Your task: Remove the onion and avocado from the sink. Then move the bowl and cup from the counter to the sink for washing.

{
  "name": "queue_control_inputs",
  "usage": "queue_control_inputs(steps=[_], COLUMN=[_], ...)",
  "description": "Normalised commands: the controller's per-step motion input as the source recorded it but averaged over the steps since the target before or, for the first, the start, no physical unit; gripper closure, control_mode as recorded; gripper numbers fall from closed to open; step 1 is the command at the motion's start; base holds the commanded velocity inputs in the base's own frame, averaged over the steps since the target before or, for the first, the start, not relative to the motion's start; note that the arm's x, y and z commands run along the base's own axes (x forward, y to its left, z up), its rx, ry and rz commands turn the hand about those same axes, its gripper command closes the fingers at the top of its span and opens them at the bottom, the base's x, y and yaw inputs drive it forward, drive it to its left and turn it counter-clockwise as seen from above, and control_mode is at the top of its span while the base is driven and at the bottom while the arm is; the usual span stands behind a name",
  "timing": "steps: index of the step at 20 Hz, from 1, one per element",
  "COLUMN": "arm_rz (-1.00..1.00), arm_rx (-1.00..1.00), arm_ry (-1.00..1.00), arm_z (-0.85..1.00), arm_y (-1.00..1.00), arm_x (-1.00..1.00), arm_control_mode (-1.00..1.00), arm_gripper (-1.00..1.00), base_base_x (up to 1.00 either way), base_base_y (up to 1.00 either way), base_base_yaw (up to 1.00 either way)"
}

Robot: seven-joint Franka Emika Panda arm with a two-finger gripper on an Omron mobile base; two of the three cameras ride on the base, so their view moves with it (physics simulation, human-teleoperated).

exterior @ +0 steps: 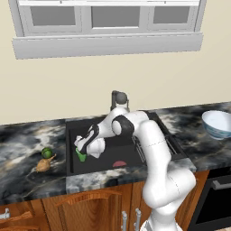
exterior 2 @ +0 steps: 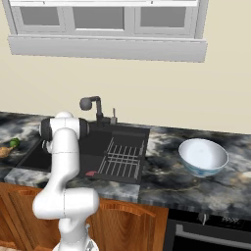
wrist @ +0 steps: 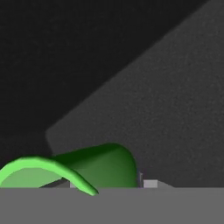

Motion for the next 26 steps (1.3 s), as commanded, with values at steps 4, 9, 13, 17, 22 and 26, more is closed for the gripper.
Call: queue_control_inputs(steps=[4, 9, 13, 17, 22, 26], arm_rz=[-0.04, -0.02, 0.00, 0.00, -0.01, 0.00], arm_rx=[0.00, 0.00, 0.00, 0.00, 0.00, 0.00], arm_ry=[0.03, 0.01, 0.00, 0.00, 0.00, 0.00], arm_z=[-0.09, -0.03, 0.00, 0.00, 0.01, 0.04], arm_y=[0.00, 0.00, 0.00, 0.00, -0.01, -0.01], arm_x=[0.00, -0.01, -0.07, -0.14, -0.20, -0.19], arm_control_mode=[-1.00, -1.00, -1.00, -1.00, -1.00, -1.00], arm_gripper=[-1.00, -1.00, -1.00, -1.00, -1.00, -1.00], base_base_x=[0.00, 0.00, 0.00, 0.00, 0.00, 0.00], base_base_y=[0.00, 0.00, 0.00, 0.00, 0.00, 0.00], base_base_yaw=[0.00, 0.00, 0.00, 0.00, 0.00, 0.00])
